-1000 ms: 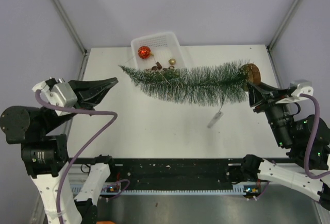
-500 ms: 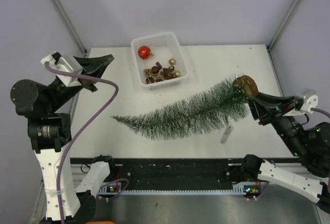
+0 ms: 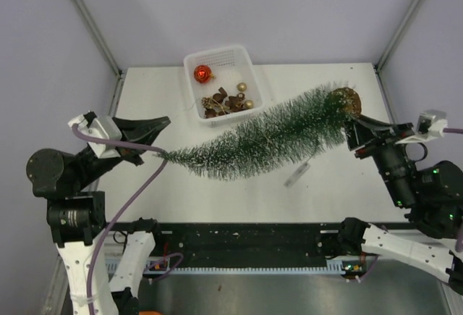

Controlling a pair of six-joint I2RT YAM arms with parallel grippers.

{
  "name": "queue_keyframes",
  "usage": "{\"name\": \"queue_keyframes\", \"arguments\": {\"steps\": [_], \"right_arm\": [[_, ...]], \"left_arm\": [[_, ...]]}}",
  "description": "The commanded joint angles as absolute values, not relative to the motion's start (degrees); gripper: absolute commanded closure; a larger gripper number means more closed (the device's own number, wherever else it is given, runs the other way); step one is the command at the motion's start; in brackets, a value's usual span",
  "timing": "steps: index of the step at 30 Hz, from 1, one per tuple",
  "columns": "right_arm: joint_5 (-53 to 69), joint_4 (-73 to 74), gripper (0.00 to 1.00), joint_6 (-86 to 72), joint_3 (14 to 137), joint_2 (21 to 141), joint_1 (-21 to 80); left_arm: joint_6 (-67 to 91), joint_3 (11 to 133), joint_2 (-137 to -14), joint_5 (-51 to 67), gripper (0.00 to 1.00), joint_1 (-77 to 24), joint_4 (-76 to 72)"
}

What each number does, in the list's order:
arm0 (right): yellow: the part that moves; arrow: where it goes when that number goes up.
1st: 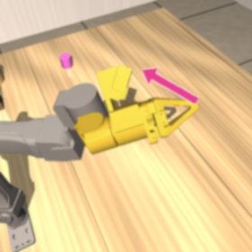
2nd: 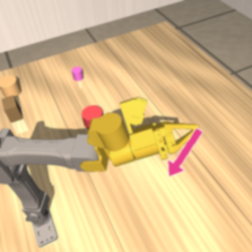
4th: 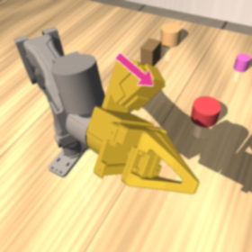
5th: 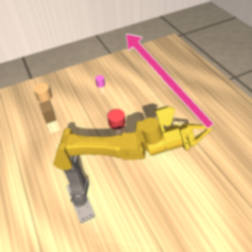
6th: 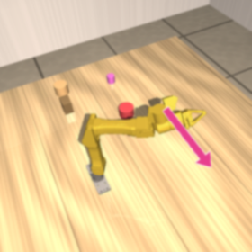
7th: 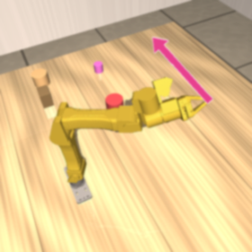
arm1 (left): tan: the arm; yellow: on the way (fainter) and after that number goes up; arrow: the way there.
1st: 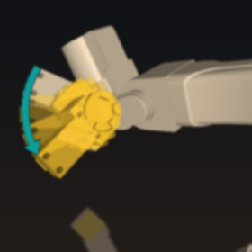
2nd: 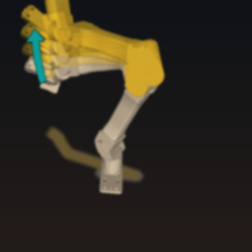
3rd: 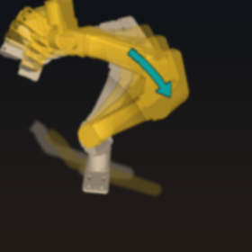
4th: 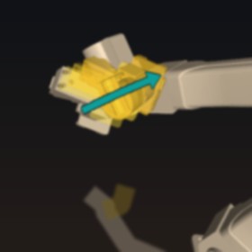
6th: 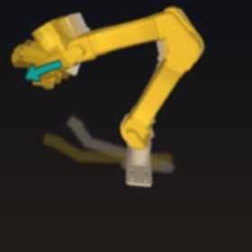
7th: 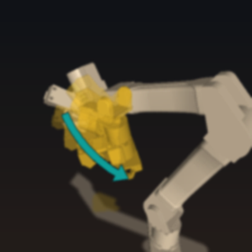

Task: Decorate the small christmas tree

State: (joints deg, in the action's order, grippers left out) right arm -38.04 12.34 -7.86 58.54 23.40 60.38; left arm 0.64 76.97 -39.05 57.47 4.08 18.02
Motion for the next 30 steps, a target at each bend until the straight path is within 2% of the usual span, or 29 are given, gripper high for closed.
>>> {"name": "queue_keyframes", "arguments": {"steps": [1, 8, 11, 16, 23, 30], "right_arm": [[-47.4, 5.4, 1.00, -12.9, 59.5, 30.4, 61.3], [-46.1, 4.3, 1.00, -15.5, 60.0, 33.9, 61.2], [-43.5, 3.1, 1.00, -14.1, 59.2, 32.7, 61.2], [-42.8, 3.9, 1.00, -15.5, 57.7, 28.5, 61.2], [-41.8, 7.0, 1.00, -20.9, 58.0, 28.5, 61.2], [-42.7, 11.9, 1.00, -18.4, 63.0, 36.0, 61.2]], "left_arm": [[6.4, 76.1, -35.4, 60.1, 1.00, 4.0, 16.0], [14.3, 74.8, -30.8, 57.2, 1.00, 4.0, 14.0], [22.8, 73.4, -29.1, 56.7, 1.00, 4.0, 7.1], [29.7, 75.1, -29.5, 56.4, 1.00, 4.0, 4.2], [32.1, 72.9, -28.8, 57.9, 1.00, 4.0, 1.8], [29.4, 76.5, -30.1, 60.0, 1.00, 4.0, 2.3]]}}
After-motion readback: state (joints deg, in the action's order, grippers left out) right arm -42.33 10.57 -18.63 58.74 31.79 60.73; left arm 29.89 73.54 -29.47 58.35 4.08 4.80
